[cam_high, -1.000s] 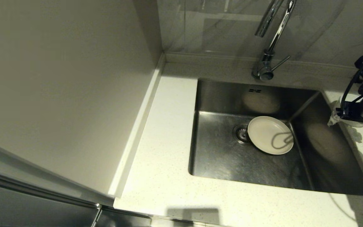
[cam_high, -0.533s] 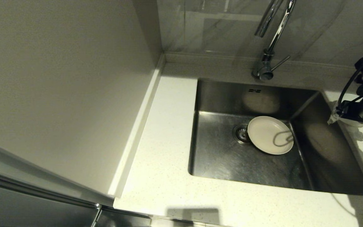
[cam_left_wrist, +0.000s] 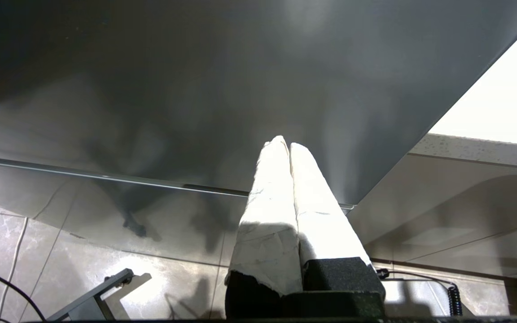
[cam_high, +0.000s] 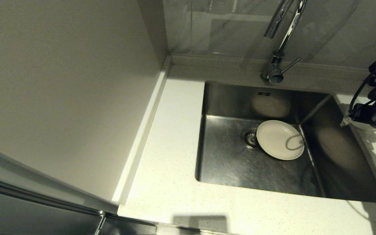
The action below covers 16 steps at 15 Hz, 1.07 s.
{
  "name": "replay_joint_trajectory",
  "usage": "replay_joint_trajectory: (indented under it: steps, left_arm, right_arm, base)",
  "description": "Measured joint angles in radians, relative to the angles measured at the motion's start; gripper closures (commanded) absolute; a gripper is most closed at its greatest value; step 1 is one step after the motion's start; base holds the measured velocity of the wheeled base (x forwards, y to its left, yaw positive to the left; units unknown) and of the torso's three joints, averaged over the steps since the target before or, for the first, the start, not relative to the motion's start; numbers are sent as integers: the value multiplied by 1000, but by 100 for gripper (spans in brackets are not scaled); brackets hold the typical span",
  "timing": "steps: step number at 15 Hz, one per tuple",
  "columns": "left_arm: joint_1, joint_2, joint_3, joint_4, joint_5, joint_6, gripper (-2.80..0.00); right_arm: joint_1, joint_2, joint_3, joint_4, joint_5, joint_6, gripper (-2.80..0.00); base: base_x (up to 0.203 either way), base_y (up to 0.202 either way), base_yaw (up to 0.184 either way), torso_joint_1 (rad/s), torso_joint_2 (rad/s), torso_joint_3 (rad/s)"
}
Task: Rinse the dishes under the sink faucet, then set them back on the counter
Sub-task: Place the spoon on the plate
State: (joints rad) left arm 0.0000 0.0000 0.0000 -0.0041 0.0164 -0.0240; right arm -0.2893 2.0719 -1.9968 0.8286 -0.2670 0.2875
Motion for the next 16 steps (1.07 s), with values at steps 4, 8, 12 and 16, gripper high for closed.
replay_joint_trajectory:
  steps: [4, 8, 12, 16]
  left_arm:
    - [0, 0, 0, 0, 0, 0, 0]
    - [0, 0, 0, 0, 0, 0, 0]
    - [0, 0, 0, 0, 0, 0, 0]
    - [0, 0, 0, 0, 0, 0, 0]
  right_arm:
    - [-3, 1, 0, -14, 0, -12, -280]
    - [-2, -1, 0, -18, -1, -23, -280]
    - [-2, -3, -1, -17, -2, -24, 0]
    - [-2, -4, -1, -17, -2, -26, 0]
  base:
    - [0, 0, 0, 0, 0, 0]
    - [0, 0, 0, 0, 0, 0]
    - [0, 0, 0, 0, 0, 0]
    - [0, 0, 0, 0, 0, 0]
